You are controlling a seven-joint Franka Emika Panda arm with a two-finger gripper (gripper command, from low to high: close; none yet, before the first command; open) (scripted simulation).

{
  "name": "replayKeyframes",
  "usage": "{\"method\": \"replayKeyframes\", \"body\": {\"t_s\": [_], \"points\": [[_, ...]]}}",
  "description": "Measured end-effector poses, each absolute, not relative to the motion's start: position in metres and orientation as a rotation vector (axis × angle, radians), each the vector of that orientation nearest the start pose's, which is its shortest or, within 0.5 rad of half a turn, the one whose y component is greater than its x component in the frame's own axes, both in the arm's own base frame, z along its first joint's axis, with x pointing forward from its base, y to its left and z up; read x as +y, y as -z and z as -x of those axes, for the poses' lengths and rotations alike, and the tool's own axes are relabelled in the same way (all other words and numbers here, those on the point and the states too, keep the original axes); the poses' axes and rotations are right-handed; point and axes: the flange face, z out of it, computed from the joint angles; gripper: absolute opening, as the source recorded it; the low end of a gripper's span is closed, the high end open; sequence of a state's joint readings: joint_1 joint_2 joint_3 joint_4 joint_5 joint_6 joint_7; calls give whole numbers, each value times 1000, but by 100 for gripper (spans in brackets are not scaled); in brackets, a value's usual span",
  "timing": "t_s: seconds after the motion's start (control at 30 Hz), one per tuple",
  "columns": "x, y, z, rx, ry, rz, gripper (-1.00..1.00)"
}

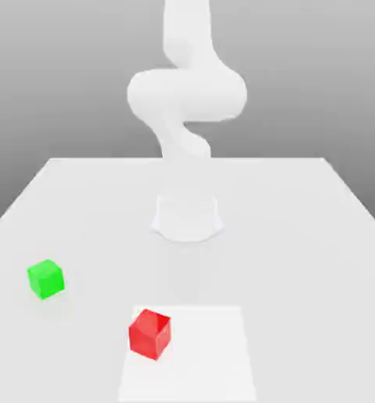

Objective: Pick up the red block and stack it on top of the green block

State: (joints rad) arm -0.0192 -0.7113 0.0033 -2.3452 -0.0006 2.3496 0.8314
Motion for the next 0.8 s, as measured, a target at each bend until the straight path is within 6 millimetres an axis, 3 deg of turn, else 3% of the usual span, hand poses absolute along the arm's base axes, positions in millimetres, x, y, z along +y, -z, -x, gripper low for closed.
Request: {"method": "replayKeyframes", "body": {"t_s": [0.17,0.33,0.47,0.63,0.8], "points": [[-21,-547,-433,1296,715,2528,0],[-37,-433,-451,1471,496,2560,0],[-49,-344,-445,1609,314,2569,0],[-60,-240,-411,1784,78,2557,0],[-61,-175,-399,1831,2,2552,0]]}}
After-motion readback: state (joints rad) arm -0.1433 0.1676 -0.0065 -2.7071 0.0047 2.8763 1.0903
